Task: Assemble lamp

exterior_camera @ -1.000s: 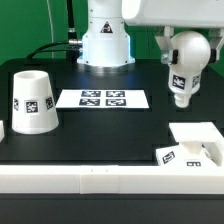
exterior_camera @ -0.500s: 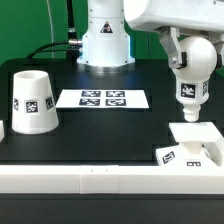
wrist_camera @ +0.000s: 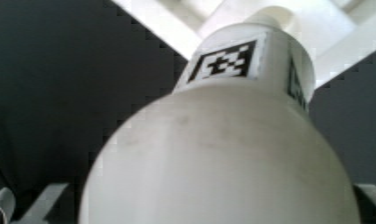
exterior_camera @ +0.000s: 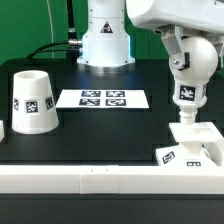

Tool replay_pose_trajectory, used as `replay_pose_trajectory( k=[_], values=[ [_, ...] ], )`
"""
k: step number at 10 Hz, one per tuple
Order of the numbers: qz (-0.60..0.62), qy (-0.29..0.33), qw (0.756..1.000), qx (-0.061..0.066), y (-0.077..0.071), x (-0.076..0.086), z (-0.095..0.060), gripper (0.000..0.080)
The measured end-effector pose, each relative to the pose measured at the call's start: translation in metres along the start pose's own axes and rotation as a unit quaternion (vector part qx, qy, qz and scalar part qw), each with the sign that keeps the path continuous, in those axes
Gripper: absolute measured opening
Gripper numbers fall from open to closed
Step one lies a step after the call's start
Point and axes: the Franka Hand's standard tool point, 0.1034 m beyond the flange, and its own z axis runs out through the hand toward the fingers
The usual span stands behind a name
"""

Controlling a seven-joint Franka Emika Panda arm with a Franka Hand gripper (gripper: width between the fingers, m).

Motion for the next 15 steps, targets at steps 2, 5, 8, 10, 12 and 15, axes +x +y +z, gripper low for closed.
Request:
replay_pose_trajectory(
  k=[2,5,8,10,12,15],
  values=[
    [-0.008,-0.007,1.0,0.004,0.001,0.001,0.005,0.0576],
    [-0.017,-0.001,1.0,0.005,-0.009,0.003,0.008,0.0576],
    [-0.019,-0.001,1.0,0.007,-0.013,0.003,0.009,0.0576],
    [-0.02,-0.003,1.0,0.009,-0.017,-0.001,0.011,0.0576],
    [-0.02,-0.005,1.0,0.011,-0.019,-0.004,0.016,0.0576],
    [-0.019,-0.008,1.0,0.015,-0.024,-0.009,0.023,0.0576]
  ],
)
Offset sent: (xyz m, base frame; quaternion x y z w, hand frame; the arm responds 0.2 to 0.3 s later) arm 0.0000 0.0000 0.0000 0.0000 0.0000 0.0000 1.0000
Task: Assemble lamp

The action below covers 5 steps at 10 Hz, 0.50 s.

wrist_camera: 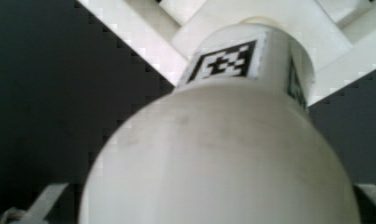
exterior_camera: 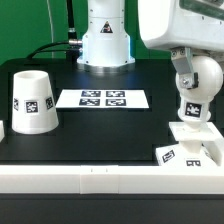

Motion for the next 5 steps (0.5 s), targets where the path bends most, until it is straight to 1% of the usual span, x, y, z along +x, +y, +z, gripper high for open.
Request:
replay_pose_trajectory(
  k=[1,5],
  values=[
    [0.0,0.003,1.0,-0.001,-0.0007,-0.0005,0.0023,0.0576],
    [0.0,0.017,1.0,-0.007,-0.0008,0.0023,0.0032,0.0576]
  ],
)
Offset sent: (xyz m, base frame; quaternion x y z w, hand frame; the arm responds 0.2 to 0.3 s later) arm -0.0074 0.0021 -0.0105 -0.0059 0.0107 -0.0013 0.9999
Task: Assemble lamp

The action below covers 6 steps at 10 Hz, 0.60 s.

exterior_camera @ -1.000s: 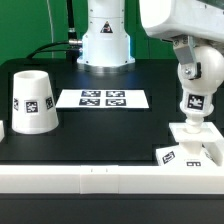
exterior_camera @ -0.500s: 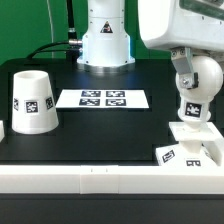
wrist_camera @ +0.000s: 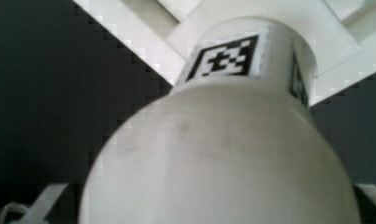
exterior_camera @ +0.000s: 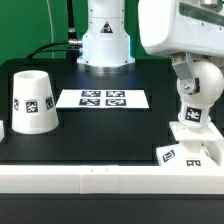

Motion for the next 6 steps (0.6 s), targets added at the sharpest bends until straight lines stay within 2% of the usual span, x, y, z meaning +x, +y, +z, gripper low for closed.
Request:
replay_pose_trajectory(
  k=[2,3,6],
  values=[
    [0.0,0.0,1.0,0.0,0.0,0.0,0.0,0.0576],
    [0.0,0.0,1.0,0.0,0.0,0.0,0.0,0.0669],
    [0.0,-0.002,1.0,0.0,0.0005,0.002,-0.0039,0.0698]
  ],
)
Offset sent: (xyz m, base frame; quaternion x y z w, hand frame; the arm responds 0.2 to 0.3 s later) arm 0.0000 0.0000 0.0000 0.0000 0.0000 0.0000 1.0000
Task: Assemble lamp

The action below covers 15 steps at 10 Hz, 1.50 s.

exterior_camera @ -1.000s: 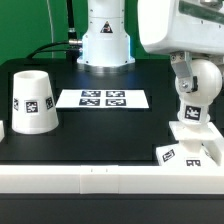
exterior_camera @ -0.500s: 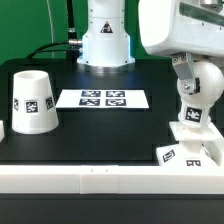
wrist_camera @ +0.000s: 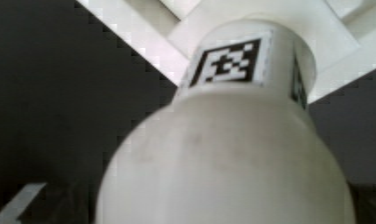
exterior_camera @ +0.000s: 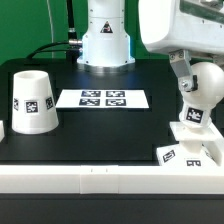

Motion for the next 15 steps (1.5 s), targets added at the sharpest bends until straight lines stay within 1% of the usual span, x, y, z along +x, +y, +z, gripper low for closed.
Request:
replay_pose_trajectory(
  k=[2,3,4,5,8,9,10,11,12,13,14,15],
  values=[
    [-0.003,-0.004,1.0,0.0,0.0,0.005,-0.012,0.0698],
    [-0.004,-0.005,1.0,-0.001,0.003,0.009,-0.022,0.0698],
    [-0.006,-0.013,1.0,0.0,0.007,0.01,-0.029,0.0698],
    [-0.005,-0.015,1.0,-0.001,0.009,0.011,-0.033,0.0698],
    [-0.002,-0.024,1.0,0.005,0.005,0.007,-0.029,0.0699],
    [0.011,-0.048,0.999,0.017,0.002,0.0,-0.026,0.0698],
    [0.028,-0.101,0.994,0.039,-0.003,-0.004,-0.026,0.0698],
    [0.029,-0.142,0.988,0.055,-0.002,-0.003,-0.029,0.0698],
    [0.028,-0.163,0.984,0.064,-0.001,-0.002,-0.028,0.0698],
    [0.032,-0.186,0.979,0.072,-0.006,-0.003,-0.028,0.0698],
    [0.032,-0.226,0.97,0.087,-0.013,-0.005,-0.03,0.0698],
    [0.03,-0.253,0.962,0.099,-0.016,-0.003,-0.029,0.0699]
  ],
)
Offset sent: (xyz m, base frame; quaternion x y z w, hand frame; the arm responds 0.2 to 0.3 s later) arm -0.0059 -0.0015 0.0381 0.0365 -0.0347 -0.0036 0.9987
